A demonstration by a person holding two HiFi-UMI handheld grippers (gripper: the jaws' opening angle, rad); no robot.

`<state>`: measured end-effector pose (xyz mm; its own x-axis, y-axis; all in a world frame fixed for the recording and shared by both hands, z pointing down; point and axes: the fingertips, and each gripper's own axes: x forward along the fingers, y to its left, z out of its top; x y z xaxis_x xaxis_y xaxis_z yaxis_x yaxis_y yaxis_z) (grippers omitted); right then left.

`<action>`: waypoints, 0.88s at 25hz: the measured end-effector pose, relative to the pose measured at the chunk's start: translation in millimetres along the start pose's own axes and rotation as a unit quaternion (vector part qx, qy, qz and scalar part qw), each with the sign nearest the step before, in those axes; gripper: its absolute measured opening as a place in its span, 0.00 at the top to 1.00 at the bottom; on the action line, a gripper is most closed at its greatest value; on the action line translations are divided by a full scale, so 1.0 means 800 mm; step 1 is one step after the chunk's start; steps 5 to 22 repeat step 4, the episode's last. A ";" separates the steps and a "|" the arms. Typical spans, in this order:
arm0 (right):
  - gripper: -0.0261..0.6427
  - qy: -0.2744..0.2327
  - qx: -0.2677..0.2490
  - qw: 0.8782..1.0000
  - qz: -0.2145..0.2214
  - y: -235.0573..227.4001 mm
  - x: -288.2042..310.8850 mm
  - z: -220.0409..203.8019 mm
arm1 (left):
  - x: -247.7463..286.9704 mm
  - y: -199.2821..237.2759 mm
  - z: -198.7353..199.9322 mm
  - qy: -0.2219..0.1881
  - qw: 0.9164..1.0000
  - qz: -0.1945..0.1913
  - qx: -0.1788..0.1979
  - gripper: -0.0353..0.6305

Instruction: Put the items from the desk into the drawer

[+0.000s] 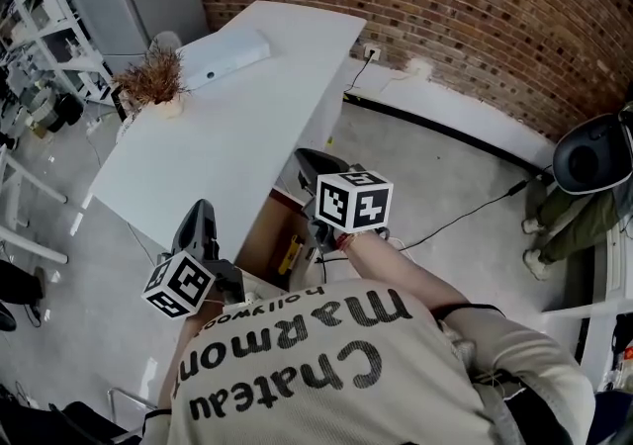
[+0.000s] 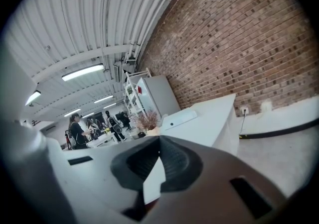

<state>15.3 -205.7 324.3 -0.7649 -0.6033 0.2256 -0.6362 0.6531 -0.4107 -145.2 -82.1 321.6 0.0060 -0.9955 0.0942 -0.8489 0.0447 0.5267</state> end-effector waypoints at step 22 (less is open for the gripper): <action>0.96 -0.004 -0.008 1.000 0.002 0.006 0.001 0.003 | -0.001 0.000 0.005 -0.002 1.000 -0.005 0.006 0.94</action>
